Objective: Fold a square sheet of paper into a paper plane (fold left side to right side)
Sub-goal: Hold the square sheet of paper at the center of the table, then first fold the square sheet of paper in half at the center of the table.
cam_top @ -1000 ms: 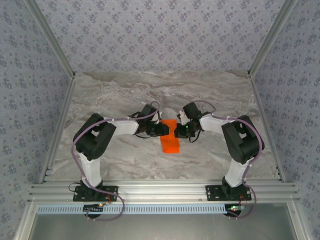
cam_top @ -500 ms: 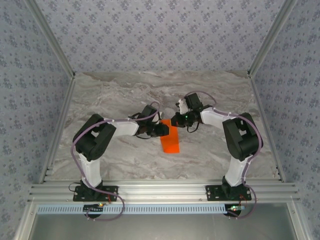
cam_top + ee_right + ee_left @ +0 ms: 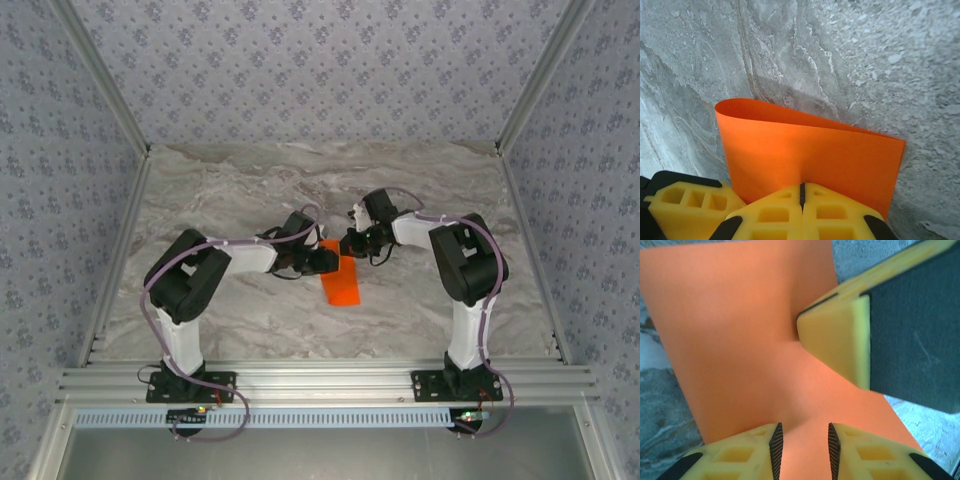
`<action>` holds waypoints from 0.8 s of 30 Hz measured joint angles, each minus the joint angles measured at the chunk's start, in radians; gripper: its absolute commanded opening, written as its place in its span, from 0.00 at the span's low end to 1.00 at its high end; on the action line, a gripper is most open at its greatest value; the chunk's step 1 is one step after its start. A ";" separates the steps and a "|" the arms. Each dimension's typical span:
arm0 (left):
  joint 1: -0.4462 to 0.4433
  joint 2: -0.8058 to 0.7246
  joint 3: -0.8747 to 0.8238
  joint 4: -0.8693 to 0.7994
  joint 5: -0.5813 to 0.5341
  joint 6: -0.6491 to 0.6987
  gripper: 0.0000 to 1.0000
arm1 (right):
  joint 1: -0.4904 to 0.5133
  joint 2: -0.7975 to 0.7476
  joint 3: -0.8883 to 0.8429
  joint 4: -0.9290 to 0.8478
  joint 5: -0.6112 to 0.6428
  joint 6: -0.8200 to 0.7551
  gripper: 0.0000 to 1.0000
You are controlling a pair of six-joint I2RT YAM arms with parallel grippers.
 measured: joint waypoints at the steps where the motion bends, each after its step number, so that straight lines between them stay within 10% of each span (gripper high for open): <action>1: -0.003 -0.006 -0.005 -0.001 0.000 0.000 0.34 | 0.001 0.000 0.000 -0.001 0.001 0.002 0.00; 24: -0.053 -0.056 -0.087 0.029 0.018 0.005 0.34 | 0.008 0.001 0.002 -0.007 0.010 0.014 0.00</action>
